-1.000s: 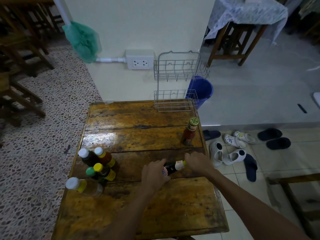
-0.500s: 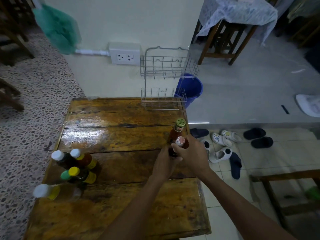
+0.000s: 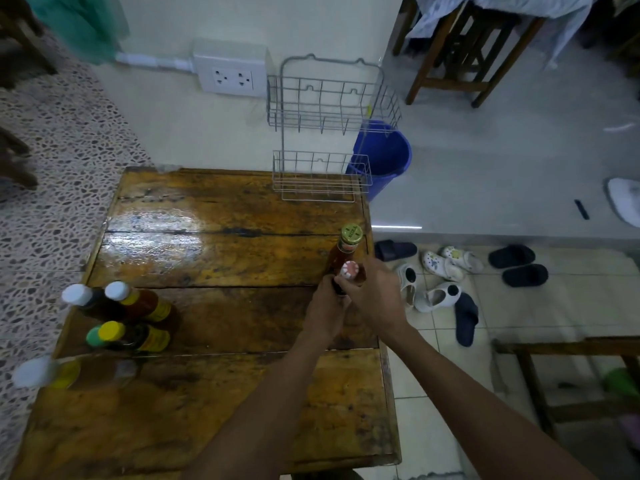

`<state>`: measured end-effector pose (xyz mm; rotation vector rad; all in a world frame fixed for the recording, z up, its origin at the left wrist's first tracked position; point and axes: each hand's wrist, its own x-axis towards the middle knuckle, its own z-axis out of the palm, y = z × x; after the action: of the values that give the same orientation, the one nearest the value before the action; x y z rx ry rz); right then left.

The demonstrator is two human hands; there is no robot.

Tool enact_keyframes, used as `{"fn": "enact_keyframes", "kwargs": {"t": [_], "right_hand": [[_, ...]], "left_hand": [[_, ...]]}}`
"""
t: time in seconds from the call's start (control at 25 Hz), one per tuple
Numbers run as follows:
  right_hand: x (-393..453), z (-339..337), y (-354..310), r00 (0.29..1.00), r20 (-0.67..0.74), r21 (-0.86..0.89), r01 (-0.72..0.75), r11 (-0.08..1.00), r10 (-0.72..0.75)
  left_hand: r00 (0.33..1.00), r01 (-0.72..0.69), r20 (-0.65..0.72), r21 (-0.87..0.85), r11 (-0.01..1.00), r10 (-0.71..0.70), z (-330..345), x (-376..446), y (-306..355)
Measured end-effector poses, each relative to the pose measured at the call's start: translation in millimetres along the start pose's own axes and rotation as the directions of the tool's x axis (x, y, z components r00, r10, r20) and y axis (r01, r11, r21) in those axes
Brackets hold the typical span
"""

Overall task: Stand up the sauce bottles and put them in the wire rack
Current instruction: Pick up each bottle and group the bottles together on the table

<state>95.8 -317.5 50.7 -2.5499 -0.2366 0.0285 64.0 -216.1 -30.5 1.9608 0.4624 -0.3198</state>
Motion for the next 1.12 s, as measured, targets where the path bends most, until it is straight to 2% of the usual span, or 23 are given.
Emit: {"fn": "enact_keyframes", "kwargs": {"t": [0.24, 0.36, 0.48, 0.6, 0.76, 0.84, 0.96, 1.12], "right_hand": [[-2.3, 5.0, -1.1, 0.998, 0.056, 0.002, -0.024, 1.0, 0.024], [-11.3, -7.2, -13.3, 0.998, 0.012, 0.012, -0.061, 0.998, 0.061], [-30.5, -16.8, -45.3, 0.993, -0.063, -0.087, 0.093, 0.992, -0.099], [-44.3, 0.5, -94.1, 0.958, 0.05, -0.08, 0.287, 0.955, -0.284], [-62.8, 61.8, -169.6, 0.841, 0.181, -0.04, 0.524, 0.851, -0.509], [-74.9, 92.3, -208.2, 0.772, 0.217, -0.004, 0.613, 0.79, -0.598], [-84.5, 125.0, -250.6, 0.694, 0.258, -0.006, 0.697, 0.717, -0.672], [-85.1, 155.1, -274.2, 0.68, 0.353, -0.173, 0.722, 0.67, -0.642]], "left_hand": [[0.999, -0.028, -0.033, -0.022, 0.999, 0.028, -0.2, 1.1, -6.0], [0.997, -0.07, -0.023, 0.003, 0.998, 0.07, -3.9, 3.6, -17.6], [0.994, -0.073, -0.076, 0.06, 0.996, 0.078, -27.0, -6.0, -46.8], [0.984, -0.067, -0.165, 0.055, 0.996, 0.075, -75.5, -51.2, -70.1], [0.935, 0.061, -0.355, 0.093, 0.994, -0.024, -149.1, -113.0, -129.4], [0.902, 0.147, -0.415, 0.032, 0.989, -0.121, -182.3, -139.3, -160.7], [0.877, 0.21, -0.427, -0.072, 0.975, -0.221, -211.0, -167.2, -191.0], [0.867, 0.232, -0.438, -0.064, 0.971, -0.237, -222.4, -177.2, -208.9]]}}
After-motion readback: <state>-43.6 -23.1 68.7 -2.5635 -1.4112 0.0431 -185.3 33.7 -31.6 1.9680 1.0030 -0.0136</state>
